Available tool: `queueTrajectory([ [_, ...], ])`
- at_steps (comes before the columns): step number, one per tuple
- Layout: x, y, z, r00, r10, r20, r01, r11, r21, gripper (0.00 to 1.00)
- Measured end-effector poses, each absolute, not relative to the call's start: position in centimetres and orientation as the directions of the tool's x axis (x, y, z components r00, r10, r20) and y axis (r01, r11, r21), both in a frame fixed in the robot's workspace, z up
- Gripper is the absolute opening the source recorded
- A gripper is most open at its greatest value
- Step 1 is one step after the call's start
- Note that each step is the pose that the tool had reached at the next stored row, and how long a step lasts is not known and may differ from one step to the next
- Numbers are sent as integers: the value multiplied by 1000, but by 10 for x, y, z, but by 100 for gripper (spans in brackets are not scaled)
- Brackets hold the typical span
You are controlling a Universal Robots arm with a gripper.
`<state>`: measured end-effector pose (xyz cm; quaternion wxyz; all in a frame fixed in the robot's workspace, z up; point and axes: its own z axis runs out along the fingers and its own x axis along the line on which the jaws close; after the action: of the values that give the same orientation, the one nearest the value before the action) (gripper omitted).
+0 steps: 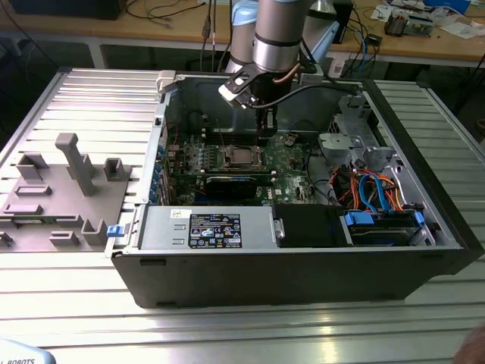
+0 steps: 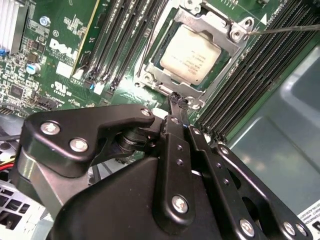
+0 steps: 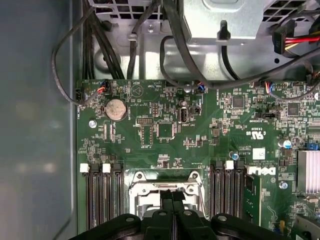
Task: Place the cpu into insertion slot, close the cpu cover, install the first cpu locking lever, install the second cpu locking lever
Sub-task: 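Close the cpu cover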
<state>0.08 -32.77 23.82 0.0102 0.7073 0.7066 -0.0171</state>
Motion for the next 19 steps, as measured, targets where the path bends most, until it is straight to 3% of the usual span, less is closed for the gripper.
queueTrajectory([
  [19, -21, -328, 231, -1, 999, -39, 1000, 0, -10, 11],
])
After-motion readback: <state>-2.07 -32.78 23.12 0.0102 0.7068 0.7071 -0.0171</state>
